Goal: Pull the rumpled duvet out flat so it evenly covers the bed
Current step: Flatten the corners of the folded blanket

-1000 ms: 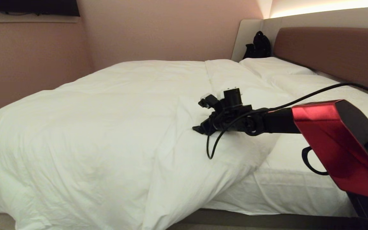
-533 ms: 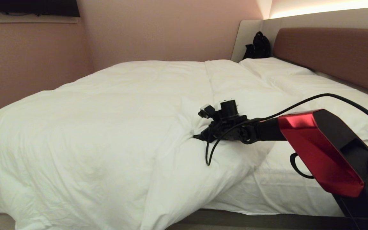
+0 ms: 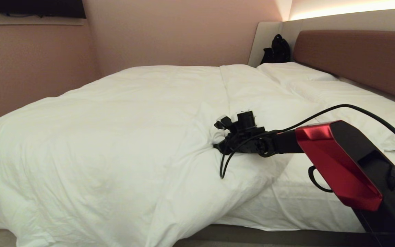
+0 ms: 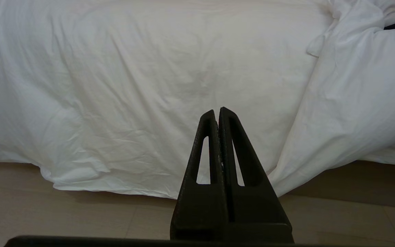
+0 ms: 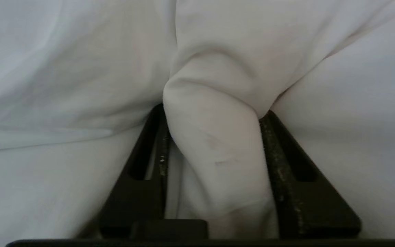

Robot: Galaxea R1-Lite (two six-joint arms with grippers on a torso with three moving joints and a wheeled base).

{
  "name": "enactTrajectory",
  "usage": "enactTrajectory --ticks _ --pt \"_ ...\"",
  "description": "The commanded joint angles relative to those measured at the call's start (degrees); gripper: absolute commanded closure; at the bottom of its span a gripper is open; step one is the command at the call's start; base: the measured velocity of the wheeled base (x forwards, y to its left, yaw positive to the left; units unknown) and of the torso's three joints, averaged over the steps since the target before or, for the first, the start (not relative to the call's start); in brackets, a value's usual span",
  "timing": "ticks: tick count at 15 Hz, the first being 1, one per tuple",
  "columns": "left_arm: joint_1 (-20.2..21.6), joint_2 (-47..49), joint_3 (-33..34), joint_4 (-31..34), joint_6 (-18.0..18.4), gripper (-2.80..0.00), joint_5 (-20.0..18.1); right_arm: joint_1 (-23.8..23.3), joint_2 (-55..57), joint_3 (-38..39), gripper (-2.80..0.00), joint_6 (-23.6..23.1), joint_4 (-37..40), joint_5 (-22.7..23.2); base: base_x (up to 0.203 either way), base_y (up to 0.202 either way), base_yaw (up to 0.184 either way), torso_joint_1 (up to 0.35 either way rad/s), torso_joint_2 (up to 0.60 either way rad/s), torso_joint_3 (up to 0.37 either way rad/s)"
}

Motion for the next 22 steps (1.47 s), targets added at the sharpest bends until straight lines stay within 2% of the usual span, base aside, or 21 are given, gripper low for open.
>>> enactTrajectory --ticks 1,14,17,22 --pt "0.0 0.0 0.0 0.0 0.0 0.0 0.0 0.0 -0.6 0.1 0.0 0.0 0.1 -0.3 0.0 0.0 0.0 0.0 0.0 0.0" --pt "0.0 0.0 0.0 0.0 0.0 0.0 0.0 0.3 -13.9 2.4 0.0 2.4 0.5 -0.8 0.0 0.0 0.0 0.0 0.0 0.0" --pt "0.0 0.0 0.0 0.0 0.0 0.0 0.0 0.3 -21.5 10.6 0.0 2.7 0.4 -0.9 0.0 0.0 0.0 0.0 0.0 0.0" --pt "0.0 0.0 0.0 0.0 0.0 0.0 0.0 -0.4 -36.5 31.6 0.0 2.2 -0.1 -0.9 0.0 0.0 0.0 0.0 0.0 0.0"
